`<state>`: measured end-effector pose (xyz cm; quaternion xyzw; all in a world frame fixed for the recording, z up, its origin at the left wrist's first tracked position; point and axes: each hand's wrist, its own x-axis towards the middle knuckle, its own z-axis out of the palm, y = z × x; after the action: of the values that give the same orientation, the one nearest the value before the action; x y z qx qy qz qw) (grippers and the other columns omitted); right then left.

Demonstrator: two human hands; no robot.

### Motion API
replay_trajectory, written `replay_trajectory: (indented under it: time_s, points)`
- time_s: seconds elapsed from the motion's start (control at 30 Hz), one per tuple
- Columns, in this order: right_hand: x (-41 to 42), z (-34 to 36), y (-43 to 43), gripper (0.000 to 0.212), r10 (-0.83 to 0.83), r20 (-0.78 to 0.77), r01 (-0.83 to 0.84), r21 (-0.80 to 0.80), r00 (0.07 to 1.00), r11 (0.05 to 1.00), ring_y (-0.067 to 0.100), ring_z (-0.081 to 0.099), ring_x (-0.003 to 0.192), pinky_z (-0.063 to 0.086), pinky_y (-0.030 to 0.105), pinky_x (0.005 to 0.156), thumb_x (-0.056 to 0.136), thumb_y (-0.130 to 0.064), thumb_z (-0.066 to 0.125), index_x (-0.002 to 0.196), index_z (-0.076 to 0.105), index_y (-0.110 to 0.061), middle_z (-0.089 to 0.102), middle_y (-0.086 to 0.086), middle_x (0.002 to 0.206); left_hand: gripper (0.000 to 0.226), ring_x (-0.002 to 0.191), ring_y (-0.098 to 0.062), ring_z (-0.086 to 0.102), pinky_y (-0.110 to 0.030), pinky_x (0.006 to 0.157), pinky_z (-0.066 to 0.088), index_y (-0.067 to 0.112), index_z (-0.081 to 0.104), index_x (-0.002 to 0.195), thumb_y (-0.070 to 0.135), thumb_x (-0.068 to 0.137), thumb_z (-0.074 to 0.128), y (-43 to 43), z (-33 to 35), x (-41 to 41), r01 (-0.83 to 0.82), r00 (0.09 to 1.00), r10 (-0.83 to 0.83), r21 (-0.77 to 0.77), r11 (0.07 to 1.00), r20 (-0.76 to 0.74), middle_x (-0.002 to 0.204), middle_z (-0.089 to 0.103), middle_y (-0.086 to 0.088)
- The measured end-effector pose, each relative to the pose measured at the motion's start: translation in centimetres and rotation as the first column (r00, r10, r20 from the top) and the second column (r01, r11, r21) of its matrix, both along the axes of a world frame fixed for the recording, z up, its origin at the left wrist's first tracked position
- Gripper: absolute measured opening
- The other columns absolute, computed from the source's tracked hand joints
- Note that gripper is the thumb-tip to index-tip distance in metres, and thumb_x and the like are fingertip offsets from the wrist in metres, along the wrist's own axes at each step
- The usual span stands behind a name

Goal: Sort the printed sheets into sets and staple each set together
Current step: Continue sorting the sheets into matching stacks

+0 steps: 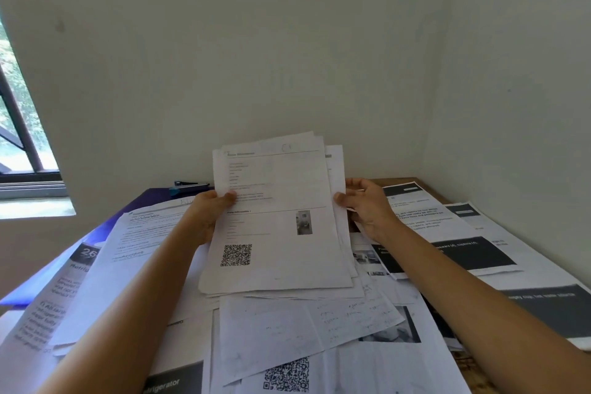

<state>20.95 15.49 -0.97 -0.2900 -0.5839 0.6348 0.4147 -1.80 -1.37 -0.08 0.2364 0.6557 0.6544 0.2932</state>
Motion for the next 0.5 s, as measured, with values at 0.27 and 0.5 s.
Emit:
replay_trajectory:
  time_s: [0.27,0.5]
  points:
    - [1.3,0.7,1.1,0.012,-0.133,-0.130,0.122,-0.085,0.983,0.989,0.015,0.065,0.074,0.051,0.024,0.054,0.086,-0.002,0.066,0.091,0.065,-0.013,0.068,0.004,0.088,0.009,0.082,-0.030,0.065,-0.045,0.067,0.053,0.007,0.061,0.099,0.010,0.098,0.052,-0.4,0.0,-0.9,0.016,1.000,-0.016,0.027,1.000,-0.012,0.099,0.067,-0.014]
    - [2.1,1.1,1.6,0.011,-0.182,-0.193,0.157,-0.135,0.964,0.978,0.016,0.064,0.070,0.049,0.020,0.045,0.088,-0.001,0.064,0.086,0.063,-0.011,0.068,0.006,0.087,0.015,0.086,-0.030,0.065,-0.042,0.068,0.054,0.005,0.059,0.110,0.008,0.098,0.052,-0.5,0.0,-1.1,0.019,0.999,-0.017,0.055,0.998,-0.028,0.102,0.067,-0.014]
